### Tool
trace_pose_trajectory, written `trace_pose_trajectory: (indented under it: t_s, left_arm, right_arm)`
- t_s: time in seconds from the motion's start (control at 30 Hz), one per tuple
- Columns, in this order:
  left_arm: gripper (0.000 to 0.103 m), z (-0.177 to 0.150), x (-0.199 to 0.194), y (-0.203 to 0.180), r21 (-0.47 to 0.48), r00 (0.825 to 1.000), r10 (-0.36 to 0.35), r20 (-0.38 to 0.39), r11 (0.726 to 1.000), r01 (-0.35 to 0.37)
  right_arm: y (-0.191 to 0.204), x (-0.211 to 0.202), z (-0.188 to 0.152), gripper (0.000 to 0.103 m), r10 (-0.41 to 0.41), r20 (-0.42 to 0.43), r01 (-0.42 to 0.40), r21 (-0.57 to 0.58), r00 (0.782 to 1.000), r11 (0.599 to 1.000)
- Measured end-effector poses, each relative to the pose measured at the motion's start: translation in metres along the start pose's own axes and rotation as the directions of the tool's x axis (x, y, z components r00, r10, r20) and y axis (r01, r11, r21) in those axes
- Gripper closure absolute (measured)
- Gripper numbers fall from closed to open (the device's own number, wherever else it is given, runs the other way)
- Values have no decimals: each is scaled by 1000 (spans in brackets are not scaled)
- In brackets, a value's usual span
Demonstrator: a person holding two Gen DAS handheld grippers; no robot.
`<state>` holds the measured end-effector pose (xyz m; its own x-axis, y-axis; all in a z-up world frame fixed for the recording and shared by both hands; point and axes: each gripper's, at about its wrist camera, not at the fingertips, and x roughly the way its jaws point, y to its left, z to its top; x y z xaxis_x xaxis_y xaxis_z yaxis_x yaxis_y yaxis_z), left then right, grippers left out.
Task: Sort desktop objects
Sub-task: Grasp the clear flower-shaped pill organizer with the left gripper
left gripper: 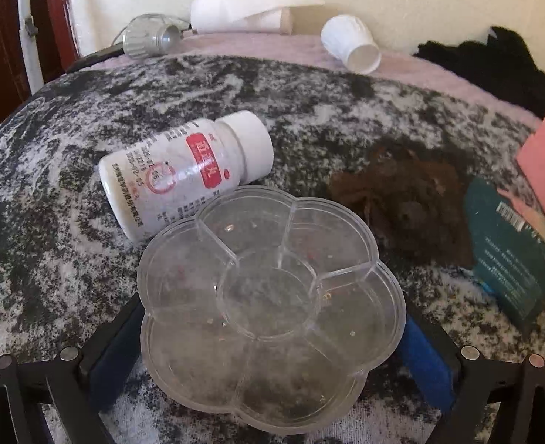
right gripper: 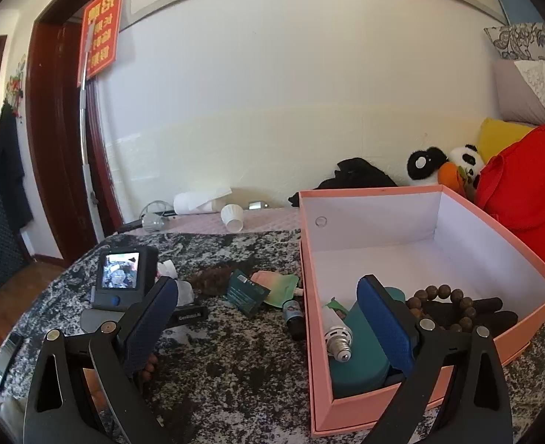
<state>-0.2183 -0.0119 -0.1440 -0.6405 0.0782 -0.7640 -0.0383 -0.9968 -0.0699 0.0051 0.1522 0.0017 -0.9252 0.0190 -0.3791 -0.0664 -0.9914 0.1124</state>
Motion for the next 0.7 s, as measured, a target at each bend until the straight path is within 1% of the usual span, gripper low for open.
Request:
trace_pose_trajectory:
  t_s: [0.07,0.2,0.33,0.4,0.43,0.47,0.5,0.57,0.6,0.67,0.7]
  left_arm:
    - [3,-1,-9,8,-34,1000,-6,15,999,7]
    - [3,-7,-34,28,-61,999,24,28,998,-23]
    - [2,-13,-70,46,-101,997,26,73,995,-18]
    - [2,-17,-91,50,-86,993,38,115,996,-29]
    - [2,-19,-98,50,-71,991,44,129,997,-35]
    - [2,-22,-104,51,-48,988,49,144,998,-43]
    - [2,-25,-110,51,-24,986,54,158,998,-51]
    - [2,-31,-120,53,18,981,61,183,998,-66]
    - [2,-35,-121,56,30,982,57,182,998,-63]
    - [2,-42,-115,63,44,989,35,145,998,-42]
    - [2,-45,-110,66,57,991,36,129,997,-44]
  right_arm:
    - [3,4,2,4,12,3,-12,1,1000,1000]
    - [10,11,5,4,37,9,-37,3,999,999]
    - [16,18,8,4,62,16,-62,4,998,998]
    - [19,22,9,5,75,19,-75,5,997,997]
    - [27,30,7,6,93,7,-93,-20,996,995]
    - [37,42,3,10,115,-10,-115,-54,993,992]
    - [47,53,-1,16,137,-28,-138,-87,990,986]
    - [63,78,-7,25,182,-84,-191,-118,980,974]
    - [71,94,-11,27,216,-125,-231,-126,968,965]
    - [85,127,-16,30,265,-200,-294,-131,943,947]
    - [90,147,-19,30,283,-238,-320,-133,929,938]
